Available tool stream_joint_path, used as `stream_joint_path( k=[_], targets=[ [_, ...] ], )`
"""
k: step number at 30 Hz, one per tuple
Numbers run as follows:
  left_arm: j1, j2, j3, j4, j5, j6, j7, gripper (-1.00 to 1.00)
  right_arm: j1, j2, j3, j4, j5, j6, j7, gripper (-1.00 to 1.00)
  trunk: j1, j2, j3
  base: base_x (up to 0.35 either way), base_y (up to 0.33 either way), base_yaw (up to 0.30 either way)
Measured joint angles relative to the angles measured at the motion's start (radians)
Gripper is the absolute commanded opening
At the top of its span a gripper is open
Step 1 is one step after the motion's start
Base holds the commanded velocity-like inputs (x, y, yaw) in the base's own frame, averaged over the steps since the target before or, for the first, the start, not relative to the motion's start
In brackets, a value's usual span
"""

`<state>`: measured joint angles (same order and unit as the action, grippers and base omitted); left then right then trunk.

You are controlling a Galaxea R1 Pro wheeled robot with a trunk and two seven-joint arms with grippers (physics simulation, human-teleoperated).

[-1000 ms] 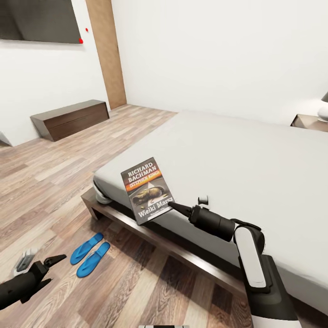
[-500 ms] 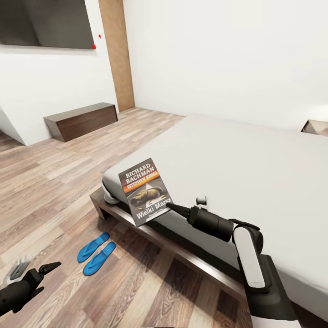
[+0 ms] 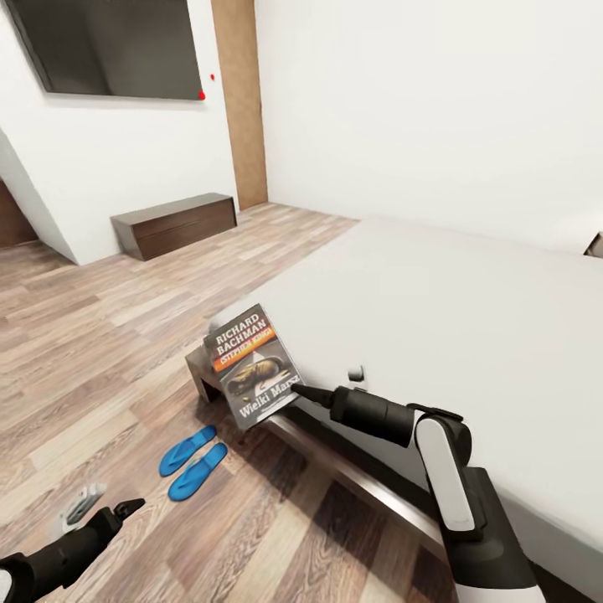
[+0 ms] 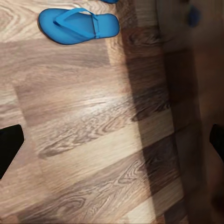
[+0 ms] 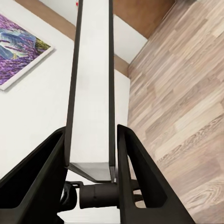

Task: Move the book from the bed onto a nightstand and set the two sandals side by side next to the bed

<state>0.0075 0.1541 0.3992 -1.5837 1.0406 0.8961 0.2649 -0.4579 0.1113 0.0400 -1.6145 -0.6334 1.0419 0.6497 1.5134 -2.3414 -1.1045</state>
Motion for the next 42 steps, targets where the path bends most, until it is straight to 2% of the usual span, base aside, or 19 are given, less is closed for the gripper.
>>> stream_joint_path(
  k=[12,21,39,40,42],
  targets=[
    [0.000,-0.004,-0.005,0.009,-0.008,-0.009,0.000,1.00,0.000,-0.001,0.003,0.000,-0.001,0.001,-0.002,-1.00,0.000,0.000,0.007,0.000,0.000,0.103],
    [0.000,-0.004,-0.005,0.011,-0.009,-0.010,0.000,1.00,0.000,0.000,0.002,-0.001,0.001,0.000,-0.004,-1.00,0.000,0.000,0.008,0.000,0.044,0.225],
    [0.000,-0.004,-0.007,0.012,-0.009,-0.010,0.001,1.00,0.000,0.000,0.004,0.000,0.009,-0.002,-0.008,-1.00,0.000,0.000,0.008,0.000,0.235,0.284],
    [-0.004,-0.004,-0.044,0.013,-0.008,-0.011,0.000,1.00,-0.001,0.000,0.005,0.001,0.021,-0.001,-0.008,-1.00,0.000,0.000,0.008,0.000,0.036,0.288],
    [-0.006,-0.004,-0.061,0.015,-0.009,-0.011,0.000,1.00,-0.001,0.000,0.005,0.001,0.029,-0.003,-0.008,-1.00,0.000,0.000,0.008,0.000,0.026,0.288]
  ],
)
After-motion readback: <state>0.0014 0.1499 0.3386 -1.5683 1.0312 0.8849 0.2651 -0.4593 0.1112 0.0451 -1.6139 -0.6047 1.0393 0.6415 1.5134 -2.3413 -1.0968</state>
